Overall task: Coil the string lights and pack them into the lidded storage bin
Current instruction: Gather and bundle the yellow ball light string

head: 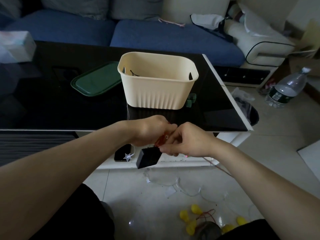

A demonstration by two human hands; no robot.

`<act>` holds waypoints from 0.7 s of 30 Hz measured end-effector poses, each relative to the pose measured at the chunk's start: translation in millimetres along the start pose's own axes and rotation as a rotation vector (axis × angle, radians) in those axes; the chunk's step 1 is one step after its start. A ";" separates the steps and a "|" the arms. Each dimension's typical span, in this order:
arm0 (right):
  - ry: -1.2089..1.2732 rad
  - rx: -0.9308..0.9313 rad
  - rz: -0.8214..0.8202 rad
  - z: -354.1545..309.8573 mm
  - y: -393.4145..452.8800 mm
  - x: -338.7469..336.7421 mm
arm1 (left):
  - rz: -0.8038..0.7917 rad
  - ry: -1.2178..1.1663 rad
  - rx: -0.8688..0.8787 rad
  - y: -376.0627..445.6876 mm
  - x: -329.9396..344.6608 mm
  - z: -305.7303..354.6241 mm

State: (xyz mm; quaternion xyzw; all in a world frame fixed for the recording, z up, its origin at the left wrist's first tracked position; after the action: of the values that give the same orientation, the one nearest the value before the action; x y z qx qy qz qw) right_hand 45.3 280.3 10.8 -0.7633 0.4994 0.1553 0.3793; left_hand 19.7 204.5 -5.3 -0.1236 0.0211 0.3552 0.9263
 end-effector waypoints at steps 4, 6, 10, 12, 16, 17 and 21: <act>0.067 0.064 -0.154 6.4 0.2 11.3 | -0.066 0.151 -0.026 0.7 -0.6 -3.0; 0.069 0.101 -0.197 12.8 -0.1 12.3 | -0.139 0.170 -0.060 -0.5 3.7 -6.3; -0.047 0.281 -0.286 54.1 -3.0 5.9 | -0.148 0.416 -0.127 -2.4 -3.5 -12.5; -0.130 0.335 -0.342 79.4 -7.2 0.1 | -0.053 0.600 -0.083 -0.9 -25.2 -7.8; 0.085 0.435 -0.337 116.0 -13.5 -12.0 | 0.071 0.465 -0.096 -5.0 -63.7 -15.4; 0.144 0.424 -0.309 116.6 -13.4 -14.5 | 0.066 0.446 -0.110 -6.2 -66.5 -19.0; 0.287 0.268 -0.099 94.4 -3.4 -29.3 | -0.036 0.314 -0.160 -11.9 -46.7 -24.2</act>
State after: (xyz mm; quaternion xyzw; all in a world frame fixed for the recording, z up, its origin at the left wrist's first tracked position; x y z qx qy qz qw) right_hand 48.4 369.3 -32.5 -0.7440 0.5263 -0.0415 0.4096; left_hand -6.1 159.5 -20.3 -0.2514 0.1350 0.3155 0.9050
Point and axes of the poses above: each hand's wrist, its own y-axis towards the middle knuckle, its own x-axis out of the palm, z = x × y, the point moved 8 cm from there along y, towards the middle knuckle, and after that the axes turned 13 degrees about x, right-handed, at the moved point
